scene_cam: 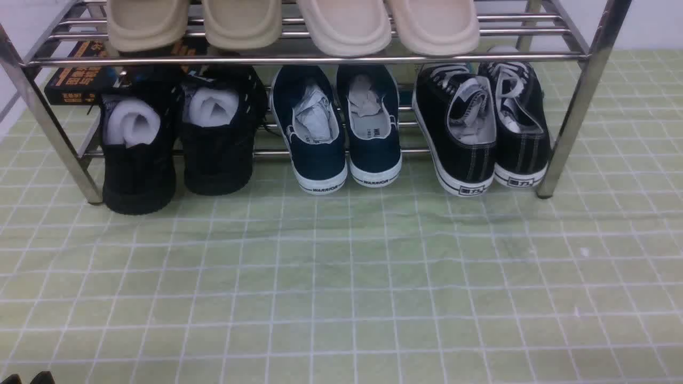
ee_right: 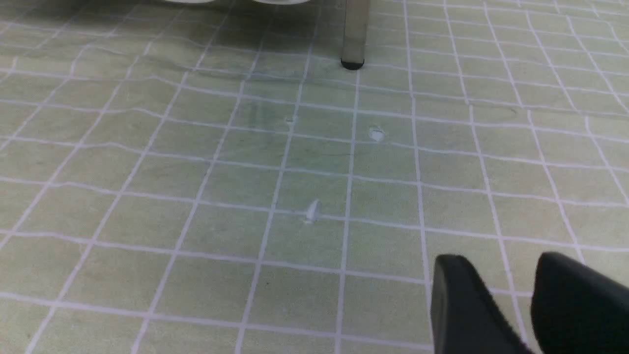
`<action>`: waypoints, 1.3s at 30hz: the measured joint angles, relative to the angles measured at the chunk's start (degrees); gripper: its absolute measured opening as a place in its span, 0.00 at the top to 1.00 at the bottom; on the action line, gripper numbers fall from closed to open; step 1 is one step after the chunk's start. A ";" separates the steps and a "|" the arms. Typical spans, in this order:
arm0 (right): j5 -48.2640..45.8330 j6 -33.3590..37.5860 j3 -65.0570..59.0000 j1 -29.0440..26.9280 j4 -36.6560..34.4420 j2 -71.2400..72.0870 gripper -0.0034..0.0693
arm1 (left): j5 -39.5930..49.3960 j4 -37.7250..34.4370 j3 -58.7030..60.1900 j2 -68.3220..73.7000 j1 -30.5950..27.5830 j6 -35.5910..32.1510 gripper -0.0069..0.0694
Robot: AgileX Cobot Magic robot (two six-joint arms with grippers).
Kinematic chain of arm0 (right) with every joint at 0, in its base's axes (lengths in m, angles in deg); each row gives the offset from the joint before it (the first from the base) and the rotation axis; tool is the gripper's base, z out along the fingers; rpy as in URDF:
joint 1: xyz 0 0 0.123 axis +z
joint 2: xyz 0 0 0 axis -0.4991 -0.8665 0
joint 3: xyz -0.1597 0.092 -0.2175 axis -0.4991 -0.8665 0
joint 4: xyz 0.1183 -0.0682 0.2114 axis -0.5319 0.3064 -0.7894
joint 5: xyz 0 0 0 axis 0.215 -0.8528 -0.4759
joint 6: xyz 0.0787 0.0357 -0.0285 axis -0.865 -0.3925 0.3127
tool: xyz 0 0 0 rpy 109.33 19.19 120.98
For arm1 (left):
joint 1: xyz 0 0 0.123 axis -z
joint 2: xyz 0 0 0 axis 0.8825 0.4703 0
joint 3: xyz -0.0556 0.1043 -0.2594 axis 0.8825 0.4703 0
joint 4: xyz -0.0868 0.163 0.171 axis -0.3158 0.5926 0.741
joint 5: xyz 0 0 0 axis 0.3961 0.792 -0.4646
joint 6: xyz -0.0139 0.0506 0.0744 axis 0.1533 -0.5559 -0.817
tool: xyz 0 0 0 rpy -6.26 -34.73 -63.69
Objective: Take the shoes off the shelf with your hand from the green coffee tablecloth.
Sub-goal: 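Grasp a shoe standing on the lower shelf of the shoe rack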
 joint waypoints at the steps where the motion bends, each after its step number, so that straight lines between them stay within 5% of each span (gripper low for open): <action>1: 0.00 0.00 0.00 0.00 0.00 0.00 0.62 | 0.00 0.00 0.00 0.00 0.00 0.00 0.59; 35: 0.00 0.00 0.00 0.00 -0.09 0.00 0.62 | 0.00 0.00 0.00 0.00 0.00 0.00 0.59; 38: 0.42 -0.77 0.00 0.00 -3.25 0.00 0.62 | 0.00 0.00 0.00 0.00 0.00 0.00 0.59; 39: 0.83 -3.37 -0.12 0.00 -10.38 0.00 0.62 | 0.00 0.00 0.00 0.00 0.00 0.00 0.59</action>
